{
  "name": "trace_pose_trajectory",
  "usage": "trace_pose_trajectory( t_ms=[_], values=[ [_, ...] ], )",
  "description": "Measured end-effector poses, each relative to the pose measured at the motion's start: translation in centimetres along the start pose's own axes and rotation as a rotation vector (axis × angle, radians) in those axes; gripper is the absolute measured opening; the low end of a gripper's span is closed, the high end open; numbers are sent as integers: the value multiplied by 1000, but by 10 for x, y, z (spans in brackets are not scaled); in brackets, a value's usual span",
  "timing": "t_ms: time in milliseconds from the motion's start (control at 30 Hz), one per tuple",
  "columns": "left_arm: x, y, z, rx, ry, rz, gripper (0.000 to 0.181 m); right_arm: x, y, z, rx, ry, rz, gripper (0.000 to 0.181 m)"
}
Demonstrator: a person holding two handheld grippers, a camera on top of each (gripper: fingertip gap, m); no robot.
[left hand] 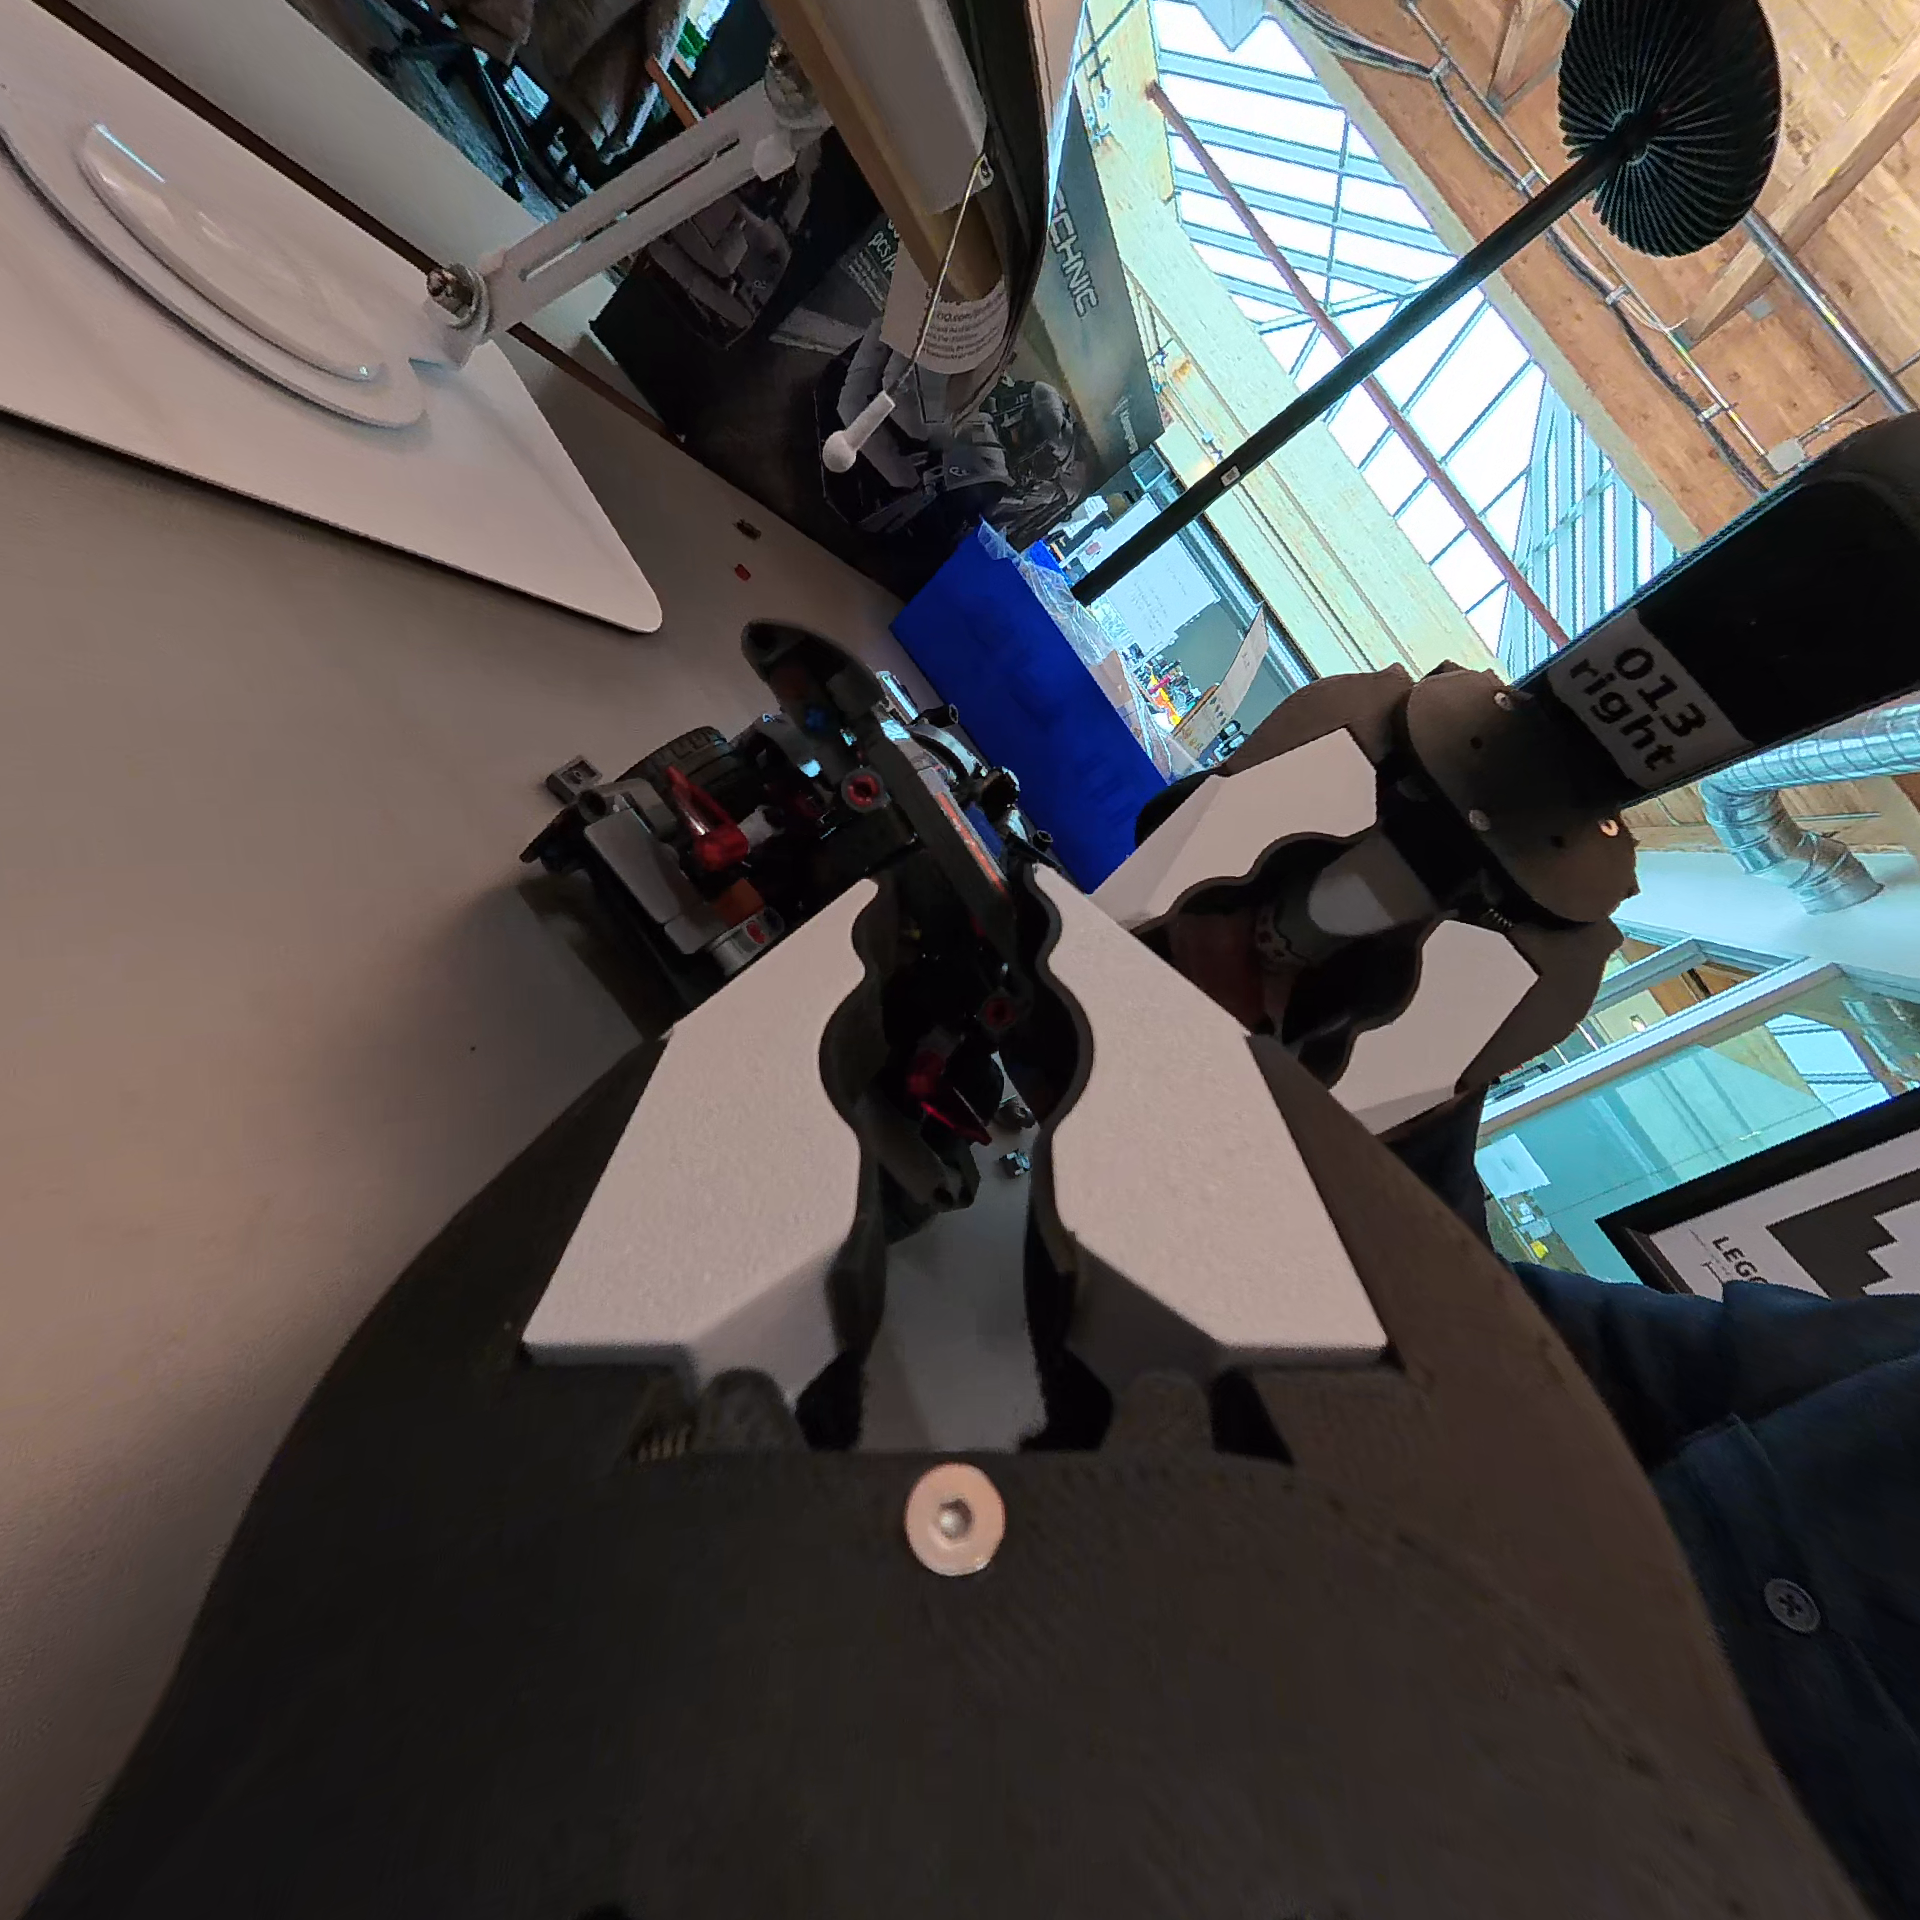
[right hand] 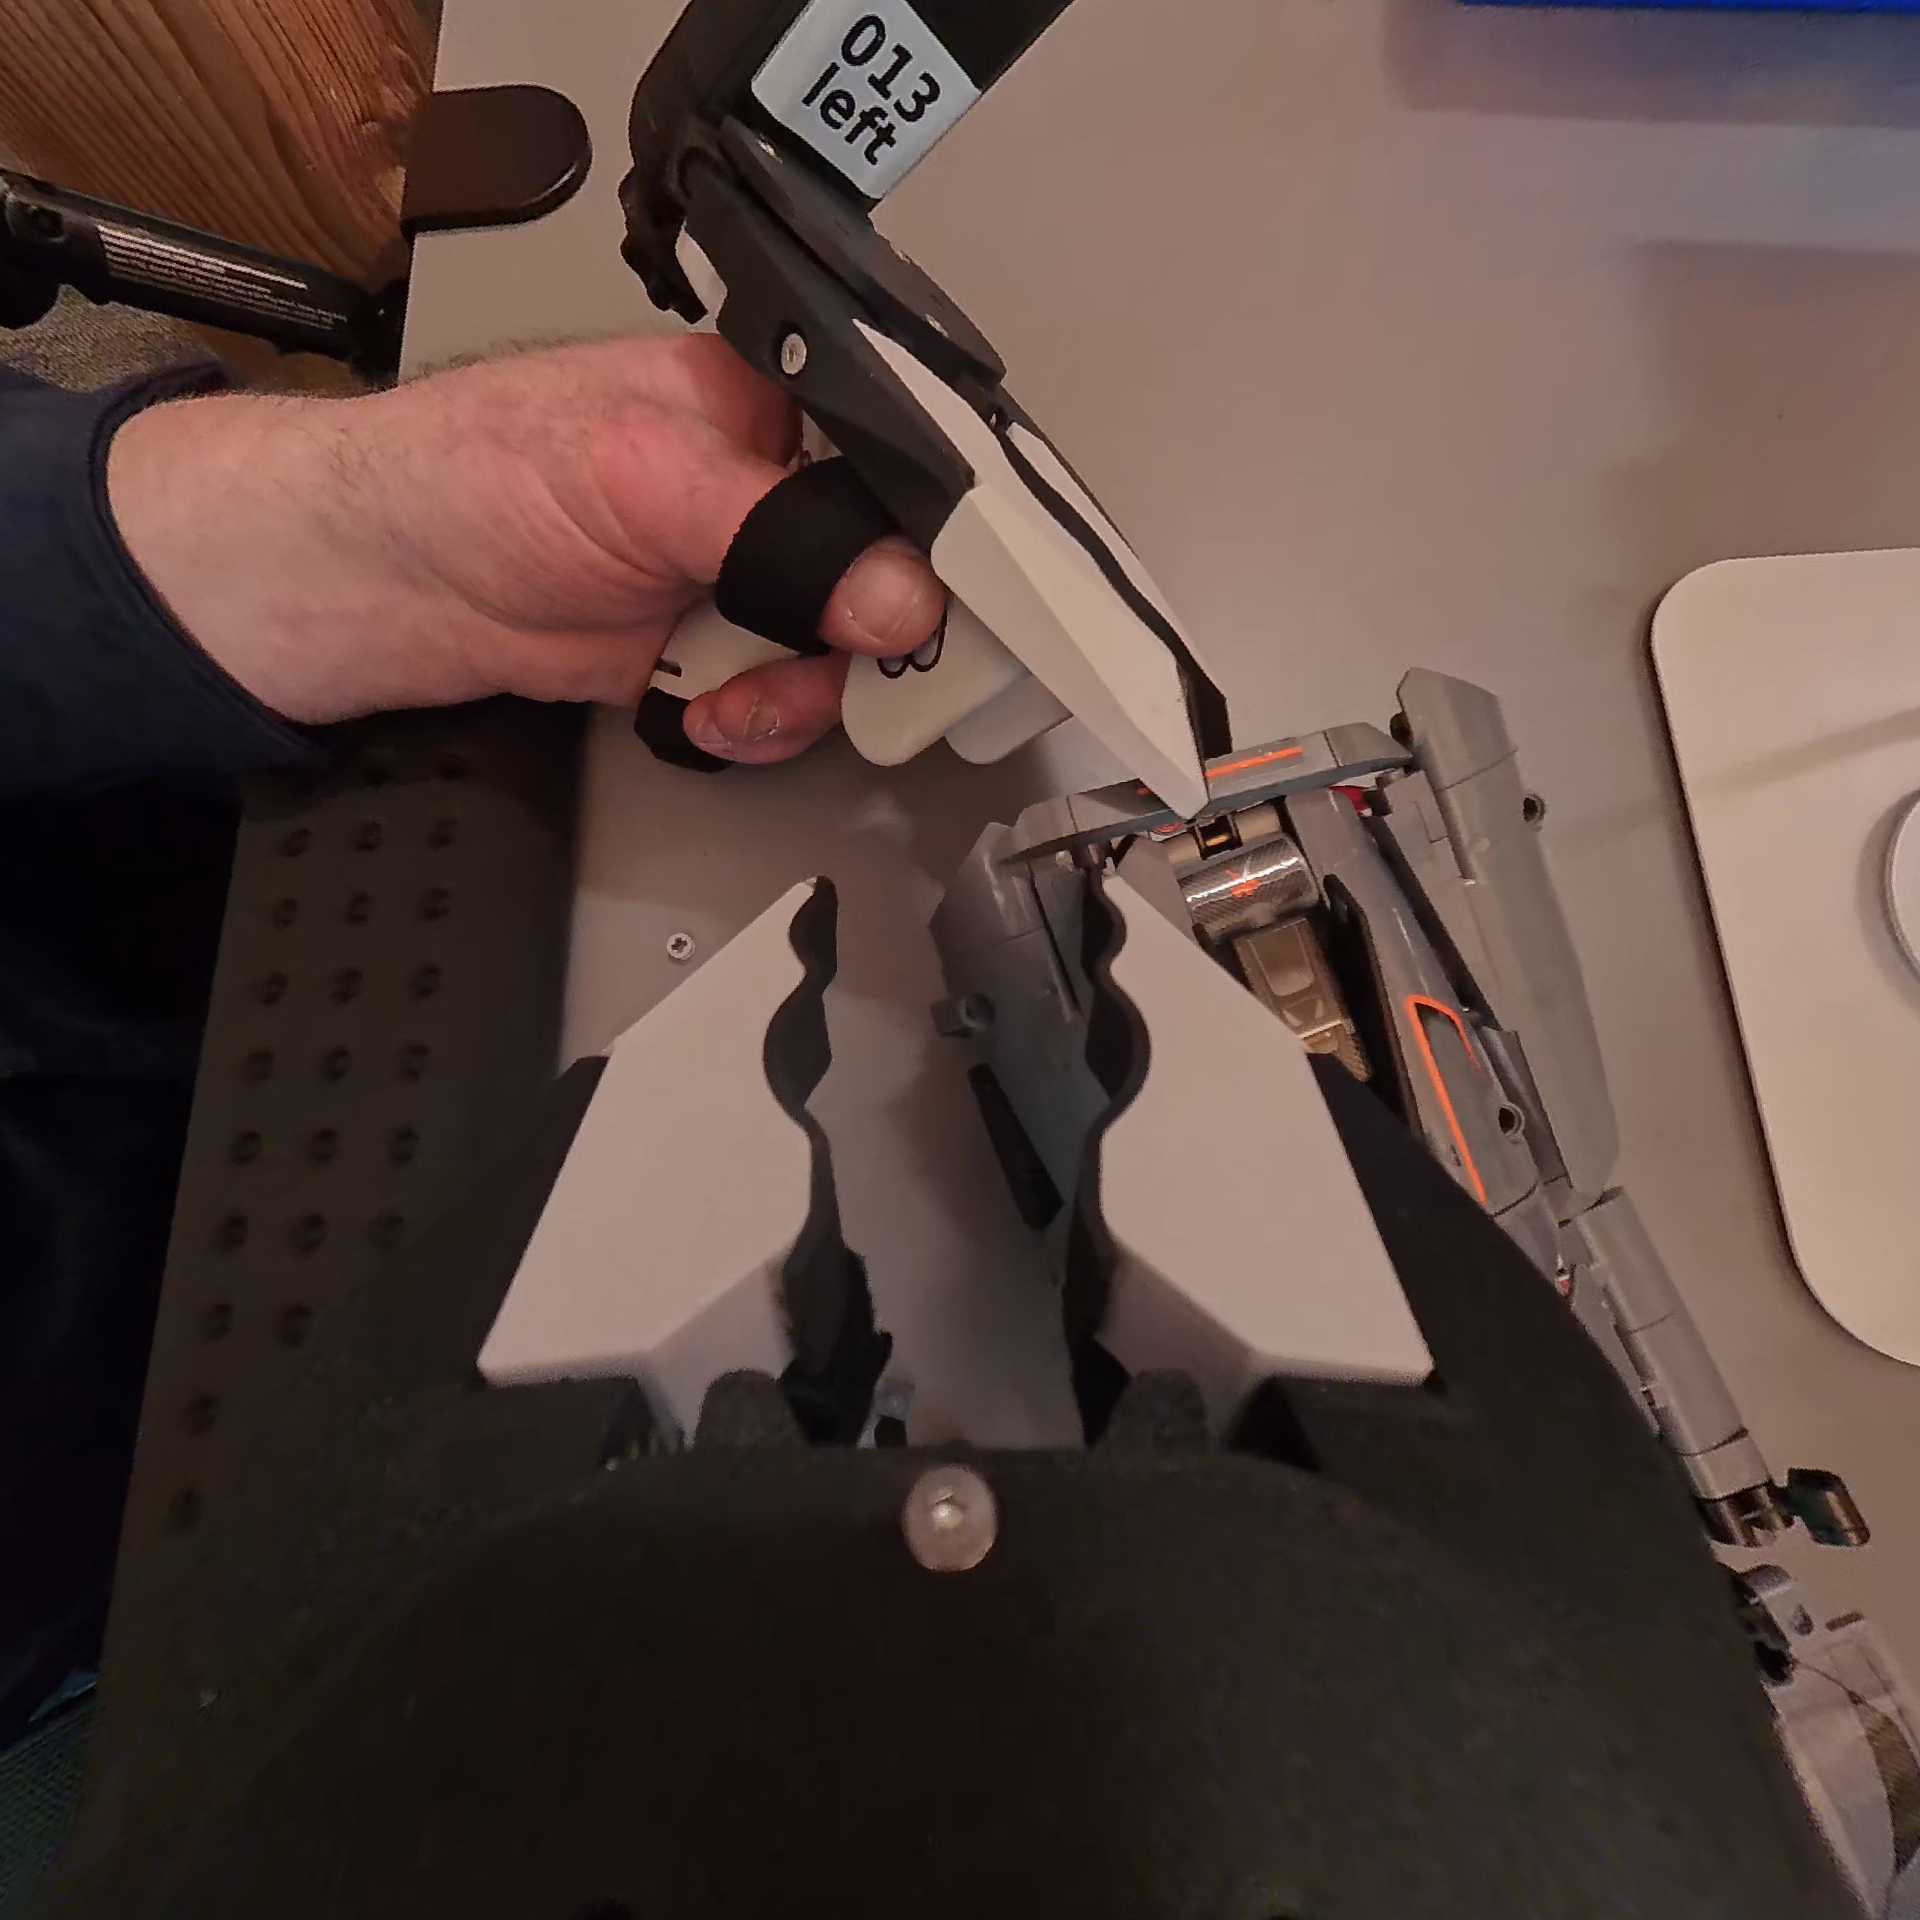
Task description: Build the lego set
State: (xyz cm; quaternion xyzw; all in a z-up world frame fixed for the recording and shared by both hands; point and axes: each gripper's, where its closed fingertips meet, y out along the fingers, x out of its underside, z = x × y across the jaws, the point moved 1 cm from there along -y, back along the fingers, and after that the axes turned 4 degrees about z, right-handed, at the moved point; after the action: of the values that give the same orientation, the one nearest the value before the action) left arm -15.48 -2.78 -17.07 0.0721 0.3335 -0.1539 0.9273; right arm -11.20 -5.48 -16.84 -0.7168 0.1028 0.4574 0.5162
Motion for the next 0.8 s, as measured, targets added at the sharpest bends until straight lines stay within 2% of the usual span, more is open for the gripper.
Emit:
trace_pose_trajectory(
  t_ms=[600, 800],
  values=[
    [-2, 2, -4, -96, 22, 75, 19, 1, 5, -1, 44, -41, -2, 53],
    [-2, 3, -1, -92, 20, 91, 19, -8, -5, 7, 50, -14, 73, 51]
  ],
)
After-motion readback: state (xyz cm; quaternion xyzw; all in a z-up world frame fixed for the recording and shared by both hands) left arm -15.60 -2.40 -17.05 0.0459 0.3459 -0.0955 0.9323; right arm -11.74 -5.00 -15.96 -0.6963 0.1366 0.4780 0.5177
